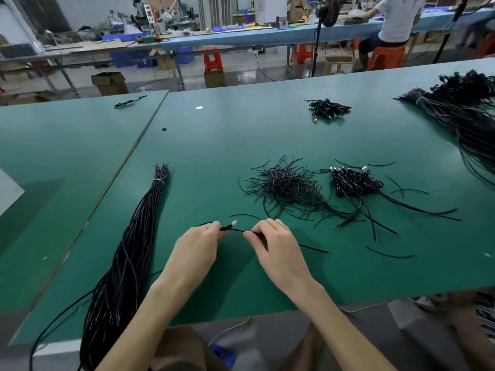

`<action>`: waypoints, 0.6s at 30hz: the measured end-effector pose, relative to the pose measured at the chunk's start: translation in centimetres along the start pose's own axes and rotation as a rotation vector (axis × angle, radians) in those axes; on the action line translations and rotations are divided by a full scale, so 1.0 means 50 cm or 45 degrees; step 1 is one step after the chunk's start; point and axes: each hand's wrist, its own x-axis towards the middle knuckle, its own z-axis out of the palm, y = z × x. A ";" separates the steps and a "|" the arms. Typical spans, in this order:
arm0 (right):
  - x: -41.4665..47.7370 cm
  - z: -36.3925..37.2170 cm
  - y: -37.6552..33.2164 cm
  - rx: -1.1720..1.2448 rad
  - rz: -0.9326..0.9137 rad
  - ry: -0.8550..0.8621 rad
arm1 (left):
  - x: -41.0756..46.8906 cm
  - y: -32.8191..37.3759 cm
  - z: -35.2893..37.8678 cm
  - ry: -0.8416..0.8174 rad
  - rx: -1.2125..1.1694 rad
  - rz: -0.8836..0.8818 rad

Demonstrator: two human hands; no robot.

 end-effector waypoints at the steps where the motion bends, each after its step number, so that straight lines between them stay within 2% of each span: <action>1: -0.002 -0.001 -0.003 0.044 -0.031 -0.002 | -0.003 0.000 0.003 0.047 -0.033 0.003; 3: -0.007 -0.005 -0.010 0.138 -0.086 -0.003 | -0.003 0.008 0.007 0.124 -0.142 -0.042; 5: -0.011 -0.007 -0.014 0.183 -0.156 0.000 | 0.006 0.026 0.010 0.210 -0.428 -0.132; 8: -0.016 -0.004 -0.019 0.169 -0.280 -0.034 | 0.016 0.071 0.014 0.265 -1.080 -0.254; 11: -0.016 0.002 -0.017 0.140 -0.321 -0.065 | 0.030 0.110 0.009 0.163 -1.854 -0.457; 13: -0.012 0.002 -0.014 0.181 -0.270 -0.067 | 0.039 0.118 0.000 0.102 -2.199 -0.582; 18: -0.009 0.006 -0.007 0.222 -0.140 -0.201 | 0.045 0.088 -0.032 0.030 -2.492 -0.623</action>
